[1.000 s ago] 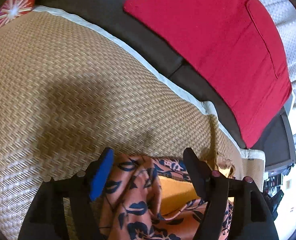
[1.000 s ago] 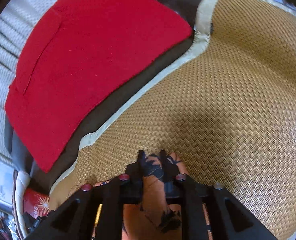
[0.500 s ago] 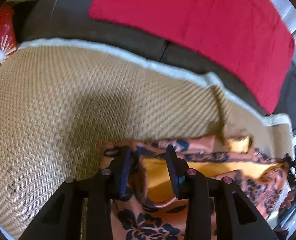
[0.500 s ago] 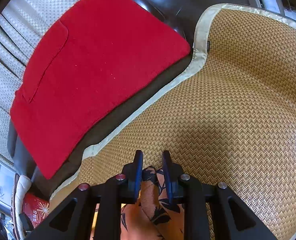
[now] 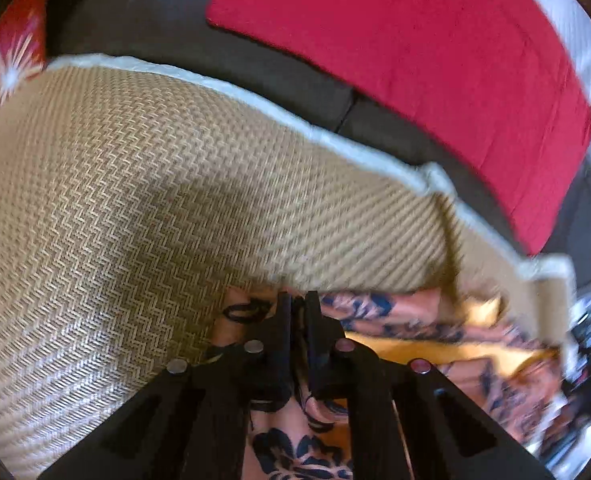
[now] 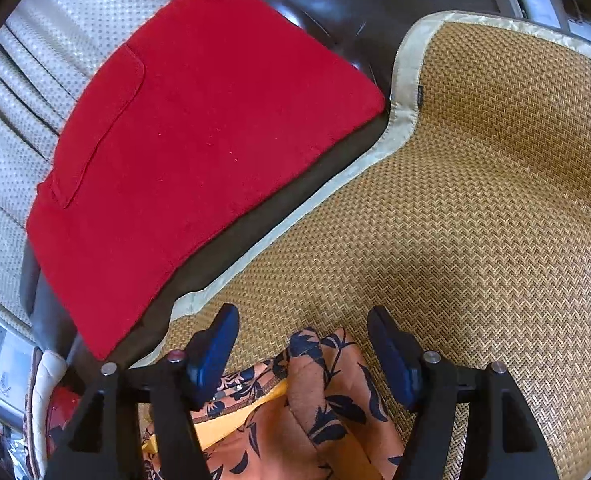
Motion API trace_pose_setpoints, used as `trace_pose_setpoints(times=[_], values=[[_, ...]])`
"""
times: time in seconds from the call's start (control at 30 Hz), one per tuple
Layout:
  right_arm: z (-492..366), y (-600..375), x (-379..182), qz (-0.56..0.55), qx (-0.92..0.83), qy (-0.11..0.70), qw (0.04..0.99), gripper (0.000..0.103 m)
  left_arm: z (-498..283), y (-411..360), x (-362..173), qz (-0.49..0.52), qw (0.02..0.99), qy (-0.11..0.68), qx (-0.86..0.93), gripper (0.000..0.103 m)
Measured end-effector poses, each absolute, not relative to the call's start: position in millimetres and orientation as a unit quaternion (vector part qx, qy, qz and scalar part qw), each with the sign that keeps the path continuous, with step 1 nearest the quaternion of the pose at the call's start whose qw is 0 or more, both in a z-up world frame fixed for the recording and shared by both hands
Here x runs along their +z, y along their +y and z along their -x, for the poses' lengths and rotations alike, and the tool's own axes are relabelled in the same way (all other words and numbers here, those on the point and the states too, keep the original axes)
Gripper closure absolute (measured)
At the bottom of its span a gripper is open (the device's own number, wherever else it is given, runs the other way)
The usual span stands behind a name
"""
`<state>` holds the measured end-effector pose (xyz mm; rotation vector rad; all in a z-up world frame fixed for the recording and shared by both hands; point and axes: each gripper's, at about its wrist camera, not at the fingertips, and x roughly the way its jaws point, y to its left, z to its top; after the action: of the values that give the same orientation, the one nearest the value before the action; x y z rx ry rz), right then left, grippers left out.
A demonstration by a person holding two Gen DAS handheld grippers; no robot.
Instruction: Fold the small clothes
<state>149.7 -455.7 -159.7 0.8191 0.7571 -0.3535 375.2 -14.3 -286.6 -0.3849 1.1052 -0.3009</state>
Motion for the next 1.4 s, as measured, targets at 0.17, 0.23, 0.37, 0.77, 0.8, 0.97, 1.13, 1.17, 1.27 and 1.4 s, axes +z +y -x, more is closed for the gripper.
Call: trace_pose_setpoints(times=[0.17, 0.23, 0.37, 0.77, 0.8, 0.97, 1.13, 1.17, 1.27, 1.4], values=[[-149, -457, -159, -0.394, -0.157, 0.353, 0.834, 0.033, -370, 16, -266, 0.283, 0.838, 0.44, -0.153, 0.098], [-150, -457, -160, -0.395, -0.156, 0.355, 0.833, 0.033, -369, 26, -263, 0.286, 0.851, 0.425, -0.111, 0.093], [-154, -458, -166, -0.393, -0.157, 0.376, 0.824, 0.033, -371, 39, -280, 0.309, 0.827, 0.467, -0.047, 0.061], [-158, -442, -185, -0.332, -0.119, 0.47, 0.809, 0.067, -375, -18, -294, 0.213, 0.817, 0.521, -0.123, 0.032], [-161, -433, -184, -0.303, -0.112, 0.481, 0.815, 0.087, -375, -22, -302, 0.205, 0.818, 0.525, -0.117, 0.033], [-160, -421, -170, -0.271, -0.125, 0.457, 0.838, 0.097, -369, -31, -299, 0.157, 0.845, 0.5, -0.11, 0.097], [-139, -454, -159, -0.342, -0.162, 0.388, 0.84, 0.097, -362, 4, -275, 0.226, 0.858, 0.448, -0.108, 0.097], [-139, -456, -165, -0.346, -0.167, 0.394, 0.835, 0.097, -363, 5, -265, 0.22, 0.866, 0.437, -0.098, 0.097], [-147, -460, -190, -0.365, -0.178, 0.421, 0.811, 0.094, -360, 8, -268, 0.218, 0.866, 0.443, -0.076, 0.097], [-150, -471, -212, -0.427, -0.173, 0.438, 0.772, 0.086, -372, 16, -301, 0.239, 0.84, 0.483, -0.062, 0.091]])
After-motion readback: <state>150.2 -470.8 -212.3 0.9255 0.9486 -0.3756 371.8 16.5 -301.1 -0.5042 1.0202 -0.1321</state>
